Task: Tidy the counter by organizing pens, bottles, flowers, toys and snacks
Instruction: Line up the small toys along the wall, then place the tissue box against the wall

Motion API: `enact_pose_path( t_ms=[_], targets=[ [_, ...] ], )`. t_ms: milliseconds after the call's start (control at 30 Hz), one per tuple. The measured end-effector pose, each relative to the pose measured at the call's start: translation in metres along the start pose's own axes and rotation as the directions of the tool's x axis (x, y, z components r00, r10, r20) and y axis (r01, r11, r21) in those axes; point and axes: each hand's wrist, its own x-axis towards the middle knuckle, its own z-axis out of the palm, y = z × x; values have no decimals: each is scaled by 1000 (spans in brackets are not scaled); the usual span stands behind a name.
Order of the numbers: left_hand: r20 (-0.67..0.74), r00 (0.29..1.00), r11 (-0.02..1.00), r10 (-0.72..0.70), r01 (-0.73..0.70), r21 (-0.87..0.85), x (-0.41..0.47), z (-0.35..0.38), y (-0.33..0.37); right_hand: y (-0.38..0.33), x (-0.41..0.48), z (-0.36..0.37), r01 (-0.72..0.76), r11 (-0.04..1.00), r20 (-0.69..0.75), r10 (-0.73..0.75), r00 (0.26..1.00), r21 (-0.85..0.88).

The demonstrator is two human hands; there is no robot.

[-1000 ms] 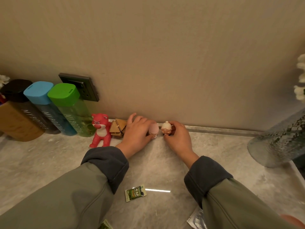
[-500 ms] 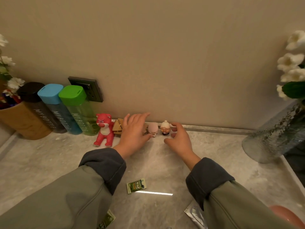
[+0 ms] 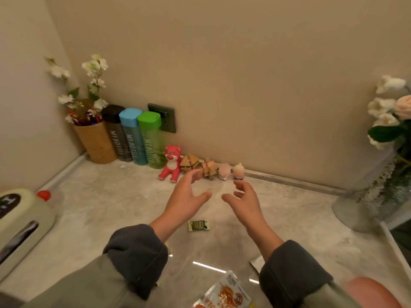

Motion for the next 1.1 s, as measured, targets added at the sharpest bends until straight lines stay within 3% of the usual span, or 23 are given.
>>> enact_pose_path(
  t_ms=[400, 567, 700, 833, 1000, 1100],
  targets=[
    [-285, 937, 979, -204, 202, -35, -97, -100, -42, -48, -58, 99, 59, 998, 355, -66, 933, 31],
    [-406, 892, 969, -199, 242, 57, -126, -177, -71, -75, -75, 168, 86, 996, 477, -83, 875, 15],
    [-489, 860, 919, -146, 301, 254, -145, -239, -93, -94, -92, 232, 67, 998, 547, -51, 835, -10],
    [-495, 864, 824, -89, 343, 450, -157, -293, -117, -109, -111, 294, -44, 999, 615, 53, 787, -29],
    [-467, 877, 833, -116, 342, 434, -164, -331, -146, -114, -135, 344, -252, 968, 707, 168, 687, 15],
    [-452, 883, 843, -126, 335, 420, -163, -339, -156, -111, -146, 362, -334, 941, 719, 194, 667, 56]
  ],
)
